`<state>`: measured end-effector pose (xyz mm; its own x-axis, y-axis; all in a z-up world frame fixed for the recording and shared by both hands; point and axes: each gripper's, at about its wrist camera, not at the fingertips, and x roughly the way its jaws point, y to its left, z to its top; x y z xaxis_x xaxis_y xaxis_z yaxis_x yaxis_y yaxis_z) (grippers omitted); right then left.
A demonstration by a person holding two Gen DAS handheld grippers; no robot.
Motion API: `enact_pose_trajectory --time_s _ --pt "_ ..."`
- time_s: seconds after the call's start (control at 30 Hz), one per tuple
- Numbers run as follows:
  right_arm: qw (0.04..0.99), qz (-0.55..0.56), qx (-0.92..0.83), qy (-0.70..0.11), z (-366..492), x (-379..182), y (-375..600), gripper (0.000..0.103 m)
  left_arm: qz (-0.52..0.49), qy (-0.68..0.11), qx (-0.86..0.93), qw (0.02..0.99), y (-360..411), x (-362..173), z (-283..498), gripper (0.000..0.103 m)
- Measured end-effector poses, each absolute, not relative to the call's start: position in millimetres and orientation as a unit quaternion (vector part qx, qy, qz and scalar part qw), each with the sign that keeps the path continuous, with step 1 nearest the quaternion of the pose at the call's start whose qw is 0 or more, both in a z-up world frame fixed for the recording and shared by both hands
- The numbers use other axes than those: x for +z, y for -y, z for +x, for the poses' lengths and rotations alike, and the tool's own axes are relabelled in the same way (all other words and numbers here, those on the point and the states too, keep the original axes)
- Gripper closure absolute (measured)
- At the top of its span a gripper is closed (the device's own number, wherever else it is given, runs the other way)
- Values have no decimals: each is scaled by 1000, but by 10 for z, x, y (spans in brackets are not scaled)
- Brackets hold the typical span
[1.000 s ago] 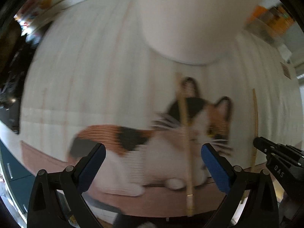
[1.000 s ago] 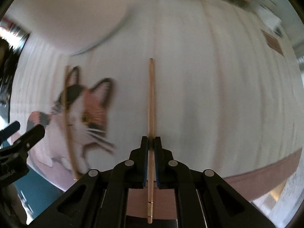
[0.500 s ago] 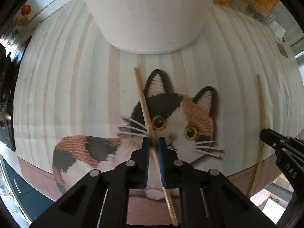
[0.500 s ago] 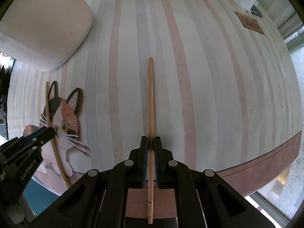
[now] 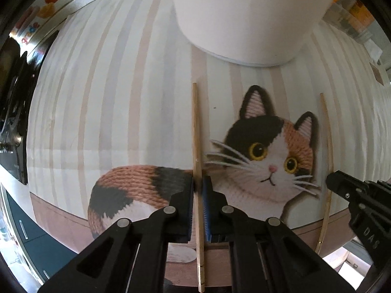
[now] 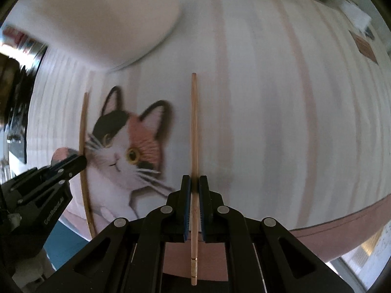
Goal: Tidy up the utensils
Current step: 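Lift the left tool's chopstick over the holder while the right tool carries its chopstick there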
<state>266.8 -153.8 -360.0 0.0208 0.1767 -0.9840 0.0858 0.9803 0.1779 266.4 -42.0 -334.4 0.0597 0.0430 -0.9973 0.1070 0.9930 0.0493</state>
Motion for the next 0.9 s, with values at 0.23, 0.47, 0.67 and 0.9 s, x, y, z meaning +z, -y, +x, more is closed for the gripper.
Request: enact_pose_trajectory --time_s 0.23,0.47,0.67,0.9 --pt "707 77 38 -702 2669 -3561 1367 96 41 -691 -22 721 366 -3279 2718 98" --pt "709 63 39 -702 2763 -3614 1577 96 26 -699 -25 714 365 -3369 2765 98" --pt "713 63 31 -697 2731 -3639 1534 96 29 -693 -21 721 399 -3380 2806 98" --pt "744 91 13 -662 2682 -3396 1631 97 32 -631 19 775 235 -2936 2775 98"
